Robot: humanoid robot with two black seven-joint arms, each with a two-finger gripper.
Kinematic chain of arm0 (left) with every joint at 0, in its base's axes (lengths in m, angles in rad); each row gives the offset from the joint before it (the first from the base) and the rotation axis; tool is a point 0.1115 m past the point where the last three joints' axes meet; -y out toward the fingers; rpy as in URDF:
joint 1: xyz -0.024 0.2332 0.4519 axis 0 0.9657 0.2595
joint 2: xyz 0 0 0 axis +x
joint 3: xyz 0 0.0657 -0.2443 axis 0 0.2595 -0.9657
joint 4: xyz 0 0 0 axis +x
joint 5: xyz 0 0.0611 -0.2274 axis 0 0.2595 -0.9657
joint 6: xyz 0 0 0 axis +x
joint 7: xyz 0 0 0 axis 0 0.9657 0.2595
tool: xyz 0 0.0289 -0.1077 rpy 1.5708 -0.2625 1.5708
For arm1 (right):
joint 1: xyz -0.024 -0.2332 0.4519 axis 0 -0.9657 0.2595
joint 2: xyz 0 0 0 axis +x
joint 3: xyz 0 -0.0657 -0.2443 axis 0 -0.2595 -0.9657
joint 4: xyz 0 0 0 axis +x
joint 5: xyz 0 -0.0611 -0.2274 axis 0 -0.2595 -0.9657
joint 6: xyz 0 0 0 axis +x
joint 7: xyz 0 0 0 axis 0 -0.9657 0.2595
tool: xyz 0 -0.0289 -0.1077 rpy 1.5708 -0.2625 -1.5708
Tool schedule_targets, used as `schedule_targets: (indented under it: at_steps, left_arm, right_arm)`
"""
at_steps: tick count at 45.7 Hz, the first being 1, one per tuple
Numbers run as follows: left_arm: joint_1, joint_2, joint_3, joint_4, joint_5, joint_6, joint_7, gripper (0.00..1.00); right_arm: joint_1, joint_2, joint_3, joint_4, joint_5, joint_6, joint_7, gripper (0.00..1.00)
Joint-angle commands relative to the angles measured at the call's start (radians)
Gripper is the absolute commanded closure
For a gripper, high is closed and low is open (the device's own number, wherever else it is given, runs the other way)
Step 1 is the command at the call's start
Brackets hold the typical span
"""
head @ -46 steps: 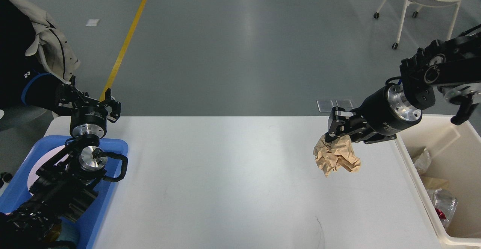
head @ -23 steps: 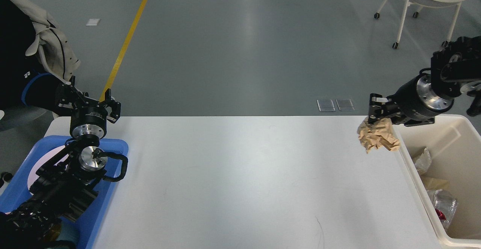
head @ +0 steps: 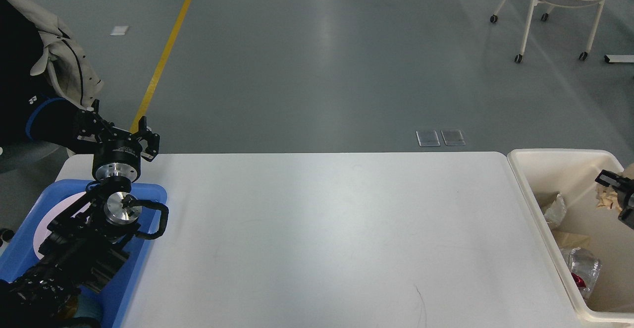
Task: Tidy desktop
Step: 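Raise the right gripper up out of the white bin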
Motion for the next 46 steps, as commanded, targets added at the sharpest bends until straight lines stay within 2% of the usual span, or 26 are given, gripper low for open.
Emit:
schedule_targets:
  at_steps: [1,2,3,4,5,6,32,38,46]
  left_arm:
    - [0.0,0.0,0.0,0.0,0.0,0.0,0.001,0.02]
    - [0.0,0.0,0.0,0.0,0.0,0.0,0.001,0.02]
    - [0.0,0.0,0.0,0.0,0.0,0.0,0.001,0.02]
    - [0.0,0.0,0.0,0.0,0.0,0.0,0.001,0.02]
    - [0.0,0.0,0.0,0.0,-0.002,0.0,0.001,0.02]
    - [0.0,0.0,0.0,0.0,0.0,0.0,0.0,0.02]
    - [0.0,0.0,0.0,0.0,0.0,0.0,0.0,0.02]
    - [0.0,0.0,0.0,0.0,0.0,0.0,0.0,0.02]
    - [0.0,0.0,0.0,0.0,0.0,0.0,0.001,0.02]
  right_arm:
    - [-0.107,0.024,0.094,-0.109,0.027,-0.005,-0.003,0.83]
    - [-0.11,0.025,0.106,-0.109,0.027,0.0,-0.003,0.54]
    - [-0.11,0.027,0.11,-0.109,0.027,0.002,-0.003,0.05]
    - [-0.112,0.028,0.111,-0.107,0.026,0.003,-0.005,0.0]
    - [-0.112,0.028,0.111,-0.109,0.026,0.003,-0.005,0.03]
    - [-0.112,0.028,0.111,-0.109,0.024,0.003,-0.005,0.0]
    - [-0.093,0.004,0.157,-0.118,0.029,0.009,-0.005,0.0]
    - [-0.061,0.01,0.329,-0.117,0.035,0.009,-0.005,0.0]
    - [0.008,0.022,0.717,-0.1,0.033,0.015,-0.003,0.0]
